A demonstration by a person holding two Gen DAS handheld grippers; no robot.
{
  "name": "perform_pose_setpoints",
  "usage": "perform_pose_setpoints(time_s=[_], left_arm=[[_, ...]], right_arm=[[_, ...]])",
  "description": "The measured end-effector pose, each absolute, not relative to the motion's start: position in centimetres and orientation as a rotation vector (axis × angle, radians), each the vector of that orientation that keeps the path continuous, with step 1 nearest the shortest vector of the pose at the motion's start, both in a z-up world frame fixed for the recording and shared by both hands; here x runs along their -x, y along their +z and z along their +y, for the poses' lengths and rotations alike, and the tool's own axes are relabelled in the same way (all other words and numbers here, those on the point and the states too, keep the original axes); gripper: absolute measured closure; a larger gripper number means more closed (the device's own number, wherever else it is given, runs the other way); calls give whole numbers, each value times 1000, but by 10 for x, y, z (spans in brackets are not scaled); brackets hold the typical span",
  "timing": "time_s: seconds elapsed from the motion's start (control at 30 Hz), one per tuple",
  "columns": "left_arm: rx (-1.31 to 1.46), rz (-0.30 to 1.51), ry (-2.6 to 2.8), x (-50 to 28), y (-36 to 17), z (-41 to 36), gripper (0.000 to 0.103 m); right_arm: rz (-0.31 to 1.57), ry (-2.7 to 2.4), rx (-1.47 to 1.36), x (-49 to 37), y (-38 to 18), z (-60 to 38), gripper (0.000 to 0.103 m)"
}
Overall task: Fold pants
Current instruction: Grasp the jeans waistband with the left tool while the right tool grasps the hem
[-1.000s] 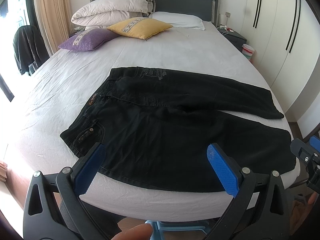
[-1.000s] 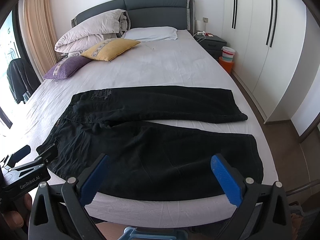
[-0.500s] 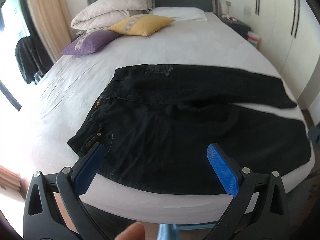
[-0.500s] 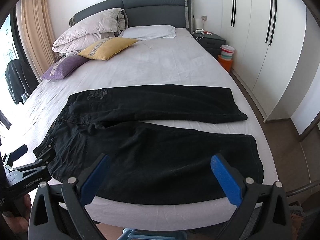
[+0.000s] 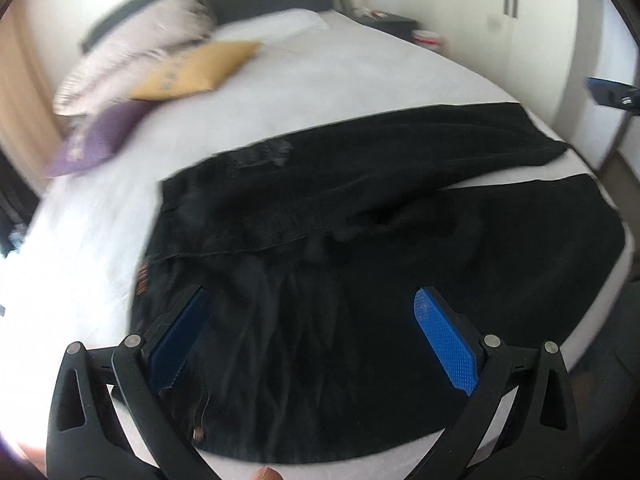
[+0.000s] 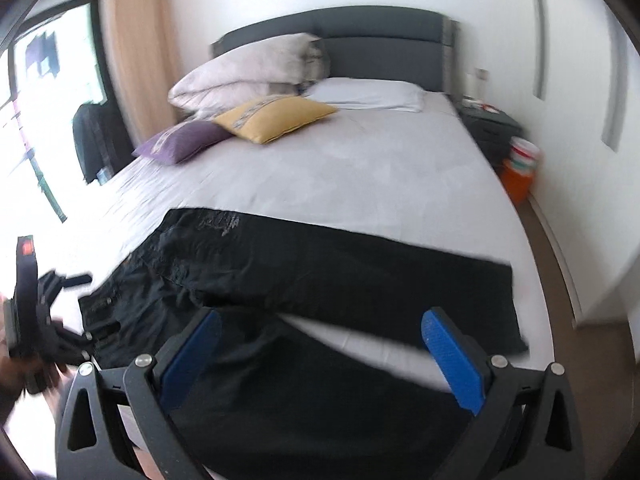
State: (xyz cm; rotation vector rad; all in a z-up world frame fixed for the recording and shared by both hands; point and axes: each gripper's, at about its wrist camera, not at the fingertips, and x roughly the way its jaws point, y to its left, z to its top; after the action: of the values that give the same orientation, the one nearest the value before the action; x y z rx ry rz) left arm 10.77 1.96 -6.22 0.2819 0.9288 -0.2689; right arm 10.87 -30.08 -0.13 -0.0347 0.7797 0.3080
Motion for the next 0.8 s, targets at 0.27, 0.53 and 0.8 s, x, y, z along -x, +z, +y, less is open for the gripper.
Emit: perform_pose_setpoints(time_s=[0.27,0.53,0.8], left_arm=[[-377,917,-406,-262,-63,48,0],[-543,1041,-556,-391,-110,74,0],[-564,1146,-712,-460,-142,85,0]], right_arm=[[902,417,146,-213,-44,-329,0],[964,595,178,-289,-83,-318,0],[1019,718,242,-333,-113,-289,0]])
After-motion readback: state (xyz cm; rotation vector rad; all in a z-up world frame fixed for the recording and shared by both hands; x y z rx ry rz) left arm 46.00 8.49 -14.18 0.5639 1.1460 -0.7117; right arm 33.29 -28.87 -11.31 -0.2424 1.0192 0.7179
